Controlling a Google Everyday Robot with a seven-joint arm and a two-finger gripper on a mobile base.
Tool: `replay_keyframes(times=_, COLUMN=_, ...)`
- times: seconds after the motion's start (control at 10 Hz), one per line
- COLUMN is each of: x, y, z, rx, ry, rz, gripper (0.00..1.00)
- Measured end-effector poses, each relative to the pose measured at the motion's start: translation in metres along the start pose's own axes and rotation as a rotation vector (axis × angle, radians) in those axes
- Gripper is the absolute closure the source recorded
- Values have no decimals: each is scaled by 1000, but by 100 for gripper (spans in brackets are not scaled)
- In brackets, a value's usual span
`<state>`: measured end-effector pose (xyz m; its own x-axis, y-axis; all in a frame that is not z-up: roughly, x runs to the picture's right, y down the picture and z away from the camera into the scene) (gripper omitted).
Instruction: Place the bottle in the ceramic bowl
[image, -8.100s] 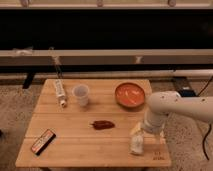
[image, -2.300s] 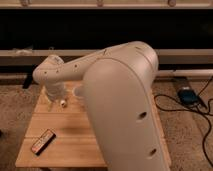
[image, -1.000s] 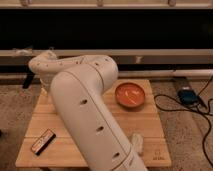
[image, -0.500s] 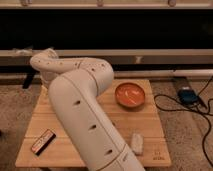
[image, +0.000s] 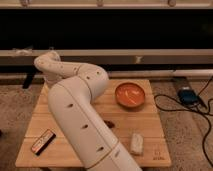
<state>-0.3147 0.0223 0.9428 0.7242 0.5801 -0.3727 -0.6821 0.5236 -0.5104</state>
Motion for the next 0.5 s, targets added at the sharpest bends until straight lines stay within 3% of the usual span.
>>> replay_keyframes(times=0.4, x=0, y=-2, z=22, rx=-9, ry=42, rz=11, gripper=21)
replay_keyframes(times=0.5, x=1, y=-2, z=25, rx=-9, ry=51, rz=10, gripper=27)
